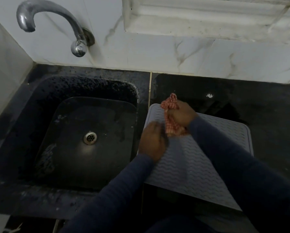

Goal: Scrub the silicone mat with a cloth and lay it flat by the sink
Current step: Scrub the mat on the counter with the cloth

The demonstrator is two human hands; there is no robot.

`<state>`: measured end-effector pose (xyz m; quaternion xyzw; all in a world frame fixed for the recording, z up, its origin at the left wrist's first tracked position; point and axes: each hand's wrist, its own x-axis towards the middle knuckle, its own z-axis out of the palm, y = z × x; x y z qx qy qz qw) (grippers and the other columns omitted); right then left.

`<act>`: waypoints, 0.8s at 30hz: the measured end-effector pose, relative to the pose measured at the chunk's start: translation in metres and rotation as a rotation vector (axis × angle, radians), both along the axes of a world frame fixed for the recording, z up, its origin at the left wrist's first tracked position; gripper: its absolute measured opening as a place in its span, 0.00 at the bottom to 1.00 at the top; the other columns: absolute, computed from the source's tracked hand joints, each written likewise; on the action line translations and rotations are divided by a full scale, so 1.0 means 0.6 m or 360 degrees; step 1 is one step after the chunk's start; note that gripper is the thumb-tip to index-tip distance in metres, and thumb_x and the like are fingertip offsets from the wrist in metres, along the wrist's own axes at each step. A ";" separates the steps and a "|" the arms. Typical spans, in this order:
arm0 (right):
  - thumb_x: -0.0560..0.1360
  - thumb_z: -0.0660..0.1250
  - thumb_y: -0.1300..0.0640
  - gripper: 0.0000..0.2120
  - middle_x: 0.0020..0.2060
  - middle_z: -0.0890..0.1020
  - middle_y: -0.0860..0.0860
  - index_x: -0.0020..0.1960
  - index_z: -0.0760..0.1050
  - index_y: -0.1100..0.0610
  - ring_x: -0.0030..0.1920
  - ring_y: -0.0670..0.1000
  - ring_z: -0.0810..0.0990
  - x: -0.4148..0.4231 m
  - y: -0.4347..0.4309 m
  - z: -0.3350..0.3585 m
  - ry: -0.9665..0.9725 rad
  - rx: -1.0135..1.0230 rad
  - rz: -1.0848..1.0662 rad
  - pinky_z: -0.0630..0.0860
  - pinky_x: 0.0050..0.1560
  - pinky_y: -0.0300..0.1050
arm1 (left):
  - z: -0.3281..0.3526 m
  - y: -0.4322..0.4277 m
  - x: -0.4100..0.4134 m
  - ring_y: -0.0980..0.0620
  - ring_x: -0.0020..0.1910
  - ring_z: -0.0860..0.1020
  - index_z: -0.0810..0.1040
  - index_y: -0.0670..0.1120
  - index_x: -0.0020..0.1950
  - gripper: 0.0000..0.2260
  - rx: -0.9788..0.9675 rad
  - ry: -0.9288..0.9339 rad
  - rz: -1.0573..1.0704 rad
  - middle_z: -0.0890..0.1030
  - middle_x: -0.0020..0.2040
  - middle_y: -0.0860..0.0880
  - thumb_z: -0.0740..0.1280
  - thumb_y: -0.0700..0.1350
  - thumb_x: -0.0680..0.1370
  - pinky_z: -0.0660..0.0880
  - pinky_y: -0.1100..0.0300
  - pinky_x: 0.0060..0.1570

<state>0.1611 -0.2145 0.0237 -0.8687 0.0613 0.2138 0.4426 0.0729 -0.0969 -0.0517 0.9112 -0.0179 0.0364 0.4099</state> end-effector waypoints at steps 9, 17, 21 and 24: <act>0.76 0.67 0.47 0.22 0.56 0.80 0.58 0.62 0.76 0.61 0.55 0.58 0.79 0.117 0.070 -0.007 0.0078 -0.0766 0.0440 0.76 0.54 0.48 | -0.045 -0.044 0.128 0.45 0.74 0.58 0.58 0.51 0.76 0.32 0.0312 0.0141 -0.0262 0.62 0.75 0.45 0.60 0.61 0.75 0.56 0.48 0.74; 0.74 0.68 0.47 0.17 0.48 0.80 0.55 0.56 0.77 0.57 0.48 0.56 0.79 0.106 0.104 -0.045 -0.0074 -0.0919 0.0421 0.77 0.49 0.49 | -0.034 -0.042 0.119 0.46 0.70 0.66 0.61 0.48 0.74 0.28 0.0204 0.0399 -0.0211 0.67 0.72 0.45 0.62 0.57 0.77 0.62 0.52 0.68; 0.73 0.70 0.48 0.20 0.50 0.80 0.55 0.60 0.75 0.59 0.47 0.55 0.78 0.110 0.108 -0.038 0.0008 -0.0911 0.0457 0.75 0.46 0.48 | -0.035 -0.043 0.120 0.47 0.67 0.69 0.63 0.49 0.72 0.27 0.0367 0.0293 -0.0285 0.70 0.69 0.46 0.61 0.59 0.76 0.65 0.53 0.66; 0.73 0.71 0.49 0.20 0.49 0.79 0.56 0.59 0.74 0.59 0.46 0.56 0.77 0.110 0.112 -0.031 0.0081 -0.0924 0.0543 0.73 0.44 0.47 | -0.028 -0.042 0.118 0.46 0.68 0.68 0.62 0.49 0.73 0.28 0.0415 0.0253 -0.0277 0.69 0.70 0.45 0.60 0.59 0.77 0.64 0.53 0.66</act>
